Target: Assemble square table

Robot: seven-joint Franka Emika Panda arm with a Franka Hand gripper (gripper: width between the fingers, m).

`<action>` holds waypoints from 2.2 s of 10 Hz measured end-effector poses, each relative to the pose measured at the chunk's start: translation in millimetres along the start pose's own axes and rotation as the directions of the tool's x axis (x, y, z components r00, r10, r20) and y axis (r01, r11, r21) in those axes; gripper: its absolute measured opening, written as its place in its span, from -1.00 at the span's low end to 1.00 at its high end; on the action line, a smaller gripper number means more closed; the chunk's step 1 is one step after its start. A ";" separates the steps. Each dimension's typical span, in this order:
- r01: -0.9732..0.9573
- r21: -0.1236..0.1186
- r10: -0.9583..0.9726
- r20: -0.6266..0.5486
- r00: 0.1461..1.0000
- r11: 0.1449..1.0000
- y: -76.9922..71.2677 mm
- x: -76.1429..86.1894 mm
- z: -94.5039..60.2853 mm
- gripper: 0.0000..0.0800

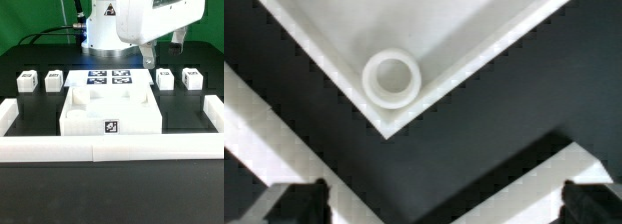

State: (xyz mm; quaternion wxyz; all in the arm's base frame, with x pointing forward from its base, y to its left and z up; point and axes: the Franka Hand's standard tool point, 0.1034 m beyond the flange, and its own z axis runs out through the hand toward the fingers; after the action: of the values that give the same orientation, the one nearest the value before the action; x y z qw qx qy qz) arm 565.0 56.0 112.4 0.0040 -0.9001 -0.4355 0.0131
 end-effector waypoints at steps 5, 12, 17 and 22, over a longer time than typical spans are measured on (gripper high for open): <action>0.000 0.001 0.000 0.001 1.000 1.000 -0.2 -0.1 0.7 0.62; 0.175 0.004 -0.175 0.006 0.985 0.985 -17.4 -38.3 14.3 0.62; 0.645 0.017 -0.645 -0.017 0.764 0.764 -35.9 -134.2 72.0 0.62; 0.621 0.031 -0.621 -0.035 0.783 0.783 -41.5 -134.4 106.8 0.57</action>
Offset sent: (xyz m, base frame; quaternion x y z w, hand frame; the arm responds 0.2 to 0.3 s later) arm 0.0000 0.0000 0.0000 0.0000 0.0000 0.0000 1.0000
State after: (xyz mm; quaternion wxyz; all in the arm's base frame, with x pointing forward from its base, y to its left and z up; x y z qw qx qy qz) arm 446.2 -24.2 9.2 0.0317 -0.7066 -0.7069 0.0097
